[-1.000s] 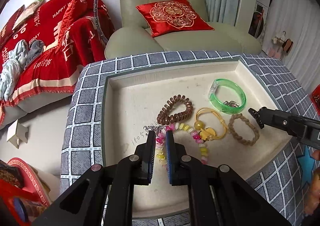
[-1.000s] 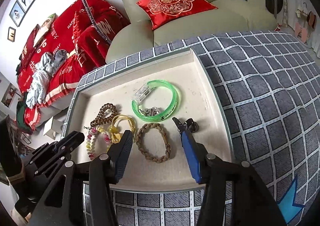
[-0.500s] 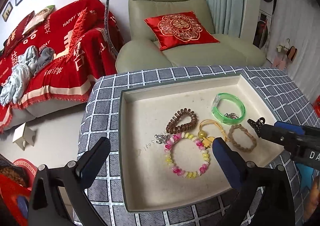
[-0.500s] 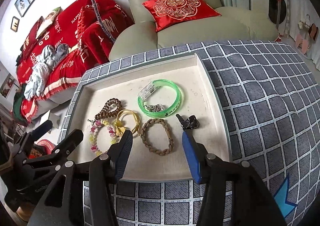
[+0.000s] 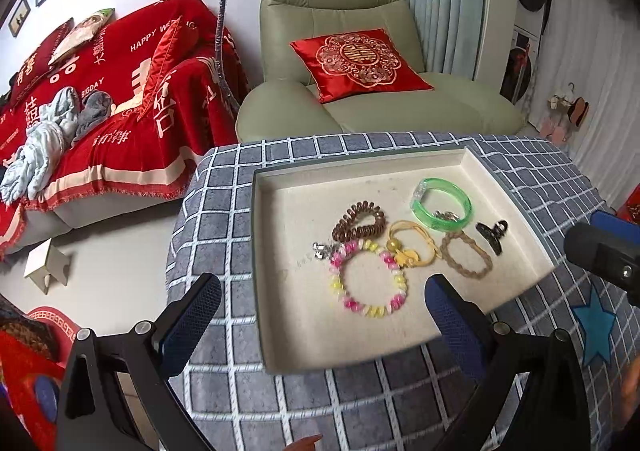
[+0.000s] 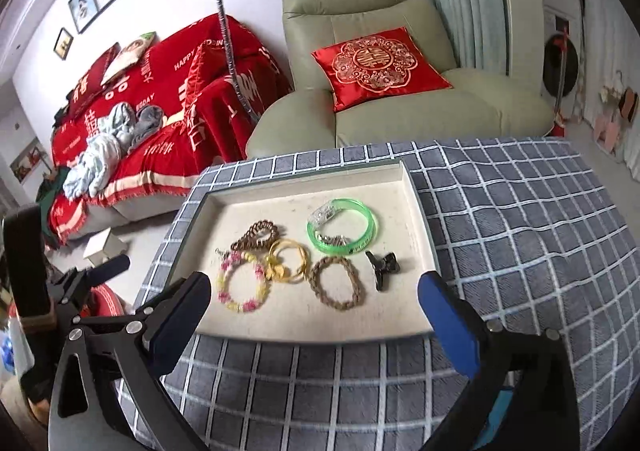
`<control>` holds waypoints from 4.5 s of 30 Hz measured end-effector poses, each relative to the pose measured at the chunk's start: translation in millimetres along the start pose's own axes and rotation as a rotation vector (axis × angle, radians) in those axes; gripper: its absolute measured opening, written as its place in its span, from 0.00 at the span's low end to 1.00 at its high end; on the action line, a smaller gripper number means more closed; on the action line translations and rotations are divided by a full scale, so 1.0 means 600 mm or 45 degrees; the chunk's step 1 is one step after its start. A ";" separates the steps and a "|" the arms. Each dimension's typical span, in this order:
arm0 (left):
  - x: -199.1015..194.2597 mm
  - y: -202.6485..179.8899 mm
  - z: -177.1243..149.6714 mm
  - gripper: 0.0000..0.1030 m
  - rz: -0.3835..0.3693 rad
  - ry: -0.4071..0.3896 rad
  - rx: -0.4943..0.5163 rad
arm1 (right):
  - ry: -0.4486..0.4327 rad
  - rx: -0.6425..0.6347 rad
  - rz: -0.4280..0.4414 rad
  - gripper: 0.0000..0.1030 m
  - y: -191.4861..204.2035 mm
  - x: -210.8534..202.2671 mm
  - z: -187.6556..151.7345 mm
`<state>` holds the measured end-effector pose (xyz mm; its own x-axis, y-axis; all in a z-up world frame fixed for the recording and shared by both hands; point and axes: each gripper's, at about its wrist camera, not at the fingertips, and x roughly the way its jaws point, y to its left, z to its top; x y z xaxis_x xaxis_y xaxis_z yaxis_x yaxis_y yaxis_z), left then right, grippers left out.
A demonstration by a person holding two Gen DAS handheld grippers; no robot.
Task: Organize jewelry
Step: 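Move both tools back from the tray toward the silver keys, then grasp a silver key with the right tool while the left tool grasps a small keychain, then carry the silver key and small keychain with both tools into the tray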
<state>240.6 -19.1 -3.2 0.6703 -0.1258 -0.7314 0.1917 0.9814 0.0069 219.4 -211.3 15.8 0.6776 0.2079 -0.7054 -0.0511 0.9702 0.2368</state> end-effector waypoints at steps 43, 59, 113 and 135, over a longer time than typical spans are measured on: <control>-0.071 -0.046 -0.216 1.00 -0.279 0.195 0.277 | 0.377 -0.214 -0.117 0.21 0.040 -0.044 -0.276; -0.047 -0.156 -0.210 0.91 -0.422 0.241 0.481 | 0.326 -0.037 -0.116 0.21 -0.023 -0.077 -0.275; -0.079 -0.049 -0.167 0.35 -0.240 0.104 0.019 | 0.277 0.116 -0.039 0.21 -0.028 -0.059 -0.207; -0.057 0.001 -0.015 0.35 -0.203 -0.032 -0.063 | 0.191 0.143 0.000 0.21 -0.045 -0.021 -0.026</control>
<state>211.3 -12.9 15.6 0.6518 -0.2838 -0.7033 0.2620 0.9545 -0.1423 200.8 -238.1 7.6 0.5600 0.2322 -0.7953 0.0367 0.9520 0.3039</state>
